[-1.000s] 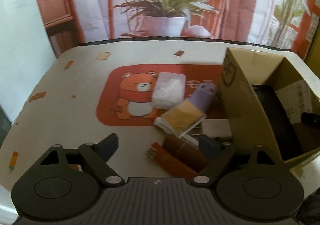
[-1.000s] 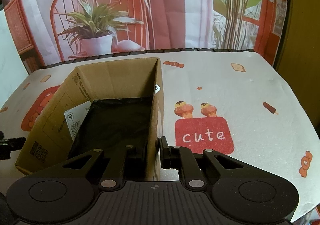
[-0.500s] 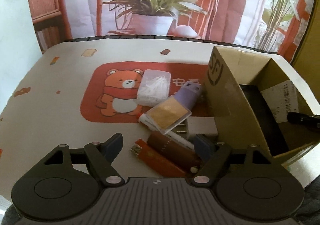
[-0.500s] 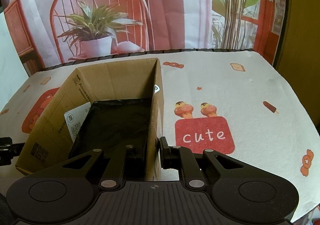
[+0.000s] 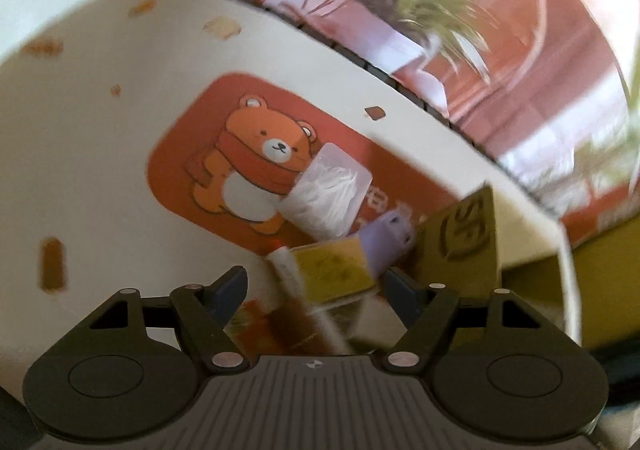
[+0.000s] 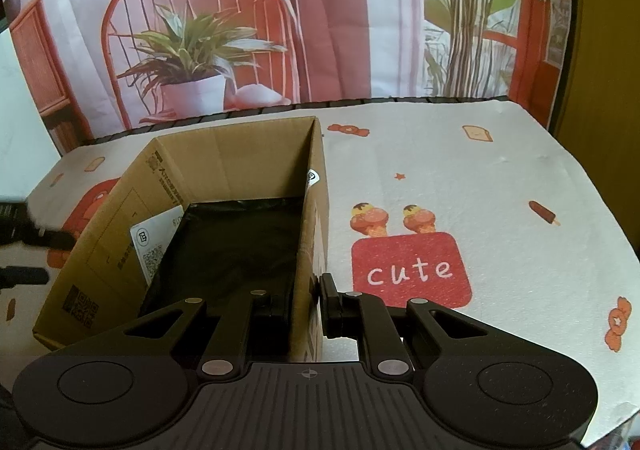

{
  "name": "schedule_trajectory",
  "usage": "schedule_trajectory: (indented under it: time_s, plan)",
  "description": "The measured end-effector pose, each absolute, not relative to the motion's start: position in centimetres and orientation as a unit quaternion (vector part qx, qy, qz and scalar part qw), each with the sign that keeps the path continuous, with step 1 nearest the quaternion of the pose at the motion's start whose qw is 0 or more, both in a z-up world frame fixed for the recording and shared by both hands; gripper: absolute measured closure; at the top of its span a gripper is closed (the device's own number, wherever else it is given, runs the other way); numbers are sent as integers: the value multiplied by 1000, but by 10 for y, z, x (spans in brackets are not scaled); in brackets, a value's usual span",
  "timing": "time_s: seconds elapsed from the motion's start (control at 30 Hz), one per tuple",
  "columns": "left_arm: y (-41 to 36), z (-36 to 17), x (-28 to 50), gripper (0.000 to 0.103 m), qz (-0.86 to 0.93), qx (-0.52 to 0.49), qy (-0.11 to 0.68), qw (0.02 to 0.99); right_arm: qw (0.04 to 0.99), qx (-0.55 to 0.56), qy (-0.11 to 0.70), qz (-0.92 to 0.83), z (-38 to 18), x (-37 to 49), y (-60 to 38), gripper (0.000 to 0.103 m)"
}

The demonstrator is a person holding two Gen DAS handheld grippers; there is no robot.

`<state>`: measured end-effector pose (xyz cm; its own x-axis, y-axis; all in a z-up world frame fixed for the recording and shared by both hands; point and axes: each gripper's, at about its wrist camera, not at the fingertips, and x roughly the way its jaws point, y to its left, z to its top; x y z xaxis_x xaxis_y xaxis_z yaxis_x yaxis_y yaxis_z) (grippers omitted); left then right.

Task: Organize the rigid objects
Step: 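Grasp the yellow card in its clear case with the left gripper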

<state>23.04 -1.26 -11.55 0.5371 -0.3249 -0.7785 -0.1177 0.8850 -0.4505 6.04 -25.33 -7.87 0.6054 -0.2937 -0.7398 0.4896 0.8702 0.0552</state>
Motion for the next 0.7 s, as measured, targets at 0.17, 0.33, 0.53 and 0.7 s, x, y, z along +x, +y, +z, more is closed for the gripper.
schedule_trajectory:
  time_s: [0.17, 0.33, 0.53, 0.7]
  plan:
    - [-31, -120, 249, 26, -55, -228, 493, 838, 887, 128, 386, -219, -79, 60, -253, 90]
    - [-38, -124, 254, 26, -41, -219, 505, 834, 887, 129, 386, -218, -79, 60, -254, 90]
    - [-48, -126, 259, 26, -23, -193, 507, 840, 887, 130, 386, -217, -79, 62, -255, 90]
    - [-57, -125, 262, 28, -16, -168, 506, 846, 887, 131, 386, -216, -79, 62, -255, 89]
